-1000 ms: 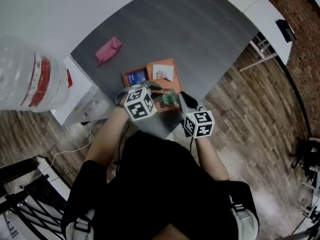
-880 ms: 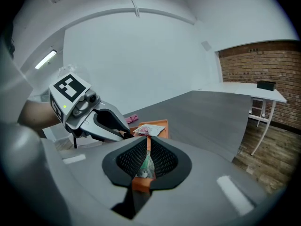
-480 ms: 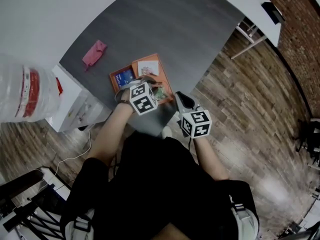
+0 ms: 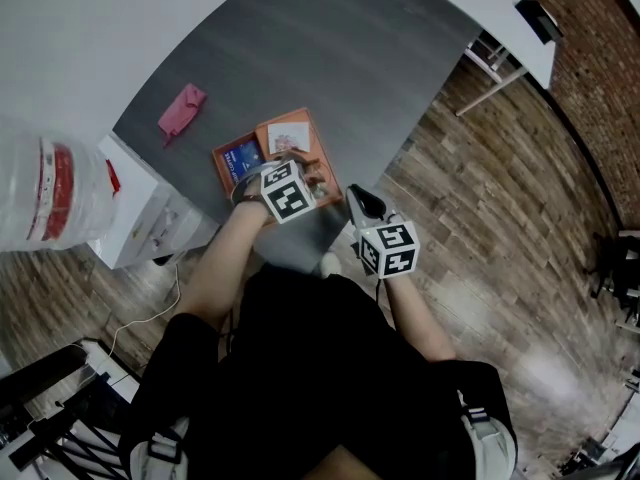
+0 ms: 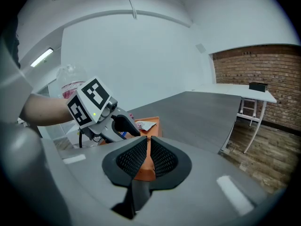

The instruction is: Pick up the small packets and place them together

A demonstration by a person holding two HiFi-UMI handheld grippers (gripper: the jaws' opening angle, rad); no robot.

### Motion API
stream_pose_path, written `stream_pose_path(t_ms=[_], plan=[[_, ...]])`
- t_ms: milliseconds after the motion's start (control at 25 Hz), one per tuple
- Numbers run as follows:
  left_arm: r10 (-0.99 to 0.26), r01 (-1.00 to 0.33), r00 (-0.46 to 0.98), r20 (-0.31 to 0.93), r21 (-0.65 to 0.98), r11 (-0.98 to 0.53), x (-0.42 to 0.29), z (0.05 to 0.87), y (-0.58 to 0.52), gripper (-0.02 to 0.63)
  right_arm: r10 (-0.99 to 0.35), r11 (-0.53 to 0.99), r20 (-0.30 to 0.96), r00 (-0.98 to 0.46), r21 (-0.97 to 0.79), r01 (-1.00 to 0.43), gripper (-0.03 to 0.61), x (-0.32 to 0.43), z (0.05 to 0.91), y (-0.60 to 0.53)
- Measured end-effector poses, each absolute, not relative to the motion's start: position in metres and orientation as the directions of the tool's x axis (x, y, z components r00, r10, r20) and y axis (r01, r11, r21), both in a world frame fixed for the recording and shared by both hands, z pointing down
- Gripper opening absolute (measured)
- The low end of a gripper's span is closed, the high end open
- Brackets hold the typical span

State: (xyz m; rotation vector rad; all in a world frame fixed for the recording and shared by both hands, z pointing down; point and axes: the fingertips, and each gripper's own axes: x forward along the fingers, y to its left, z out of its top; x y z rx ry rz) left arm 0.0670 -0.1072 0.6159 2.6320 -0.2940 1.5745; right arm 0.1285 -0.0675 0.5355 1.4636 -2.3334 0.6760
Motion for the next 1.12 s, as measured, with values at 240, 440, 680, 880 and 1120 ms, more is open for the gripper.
stream_pose_path(t_ms=[240,440,680,880,1120], plan=[[-0.048,-0.2,0.493,0.869,0.059,-0.978,0.072,0.625,-0.094,0.251,-0.754,0.377,0.489,-0.44,-0.227,-0.898,0.026,0.129,0.536,-0.069],[-0.051,-0.214,0.521,0.852,0.073,-0.974,0.072,0.622,-0.092,0.261,-0.751,0.385,0.488,-0.446,-0.225,-0.895,0.027,0.128,0.535,-0.071],[-0.116,-0.231,0.576,0.809,0.024,-0.973,0.073,0.596,-0.101,0.261,-0.736,0.43,0.48,-0.477,-0.212,-0.878,0.027,0.118,0.53,-0.079],[-0.256,-0.323,0.665,0.702,-0.039,-0.946,0.06,0.56,-0.12,0.24,-0.737,0.489,0.422,-0.528,-0.206,-0.847,0.028,0.104,0.514,-0.089],[-0.512,-0.568,0.739,0.439,-0.005,-0.823,0.023,0.504,-0.146,0.166,-0.74,0.56,0.309,-0.598,-0.211,-0.801,0.028,0.093,0.487,-0.096]])
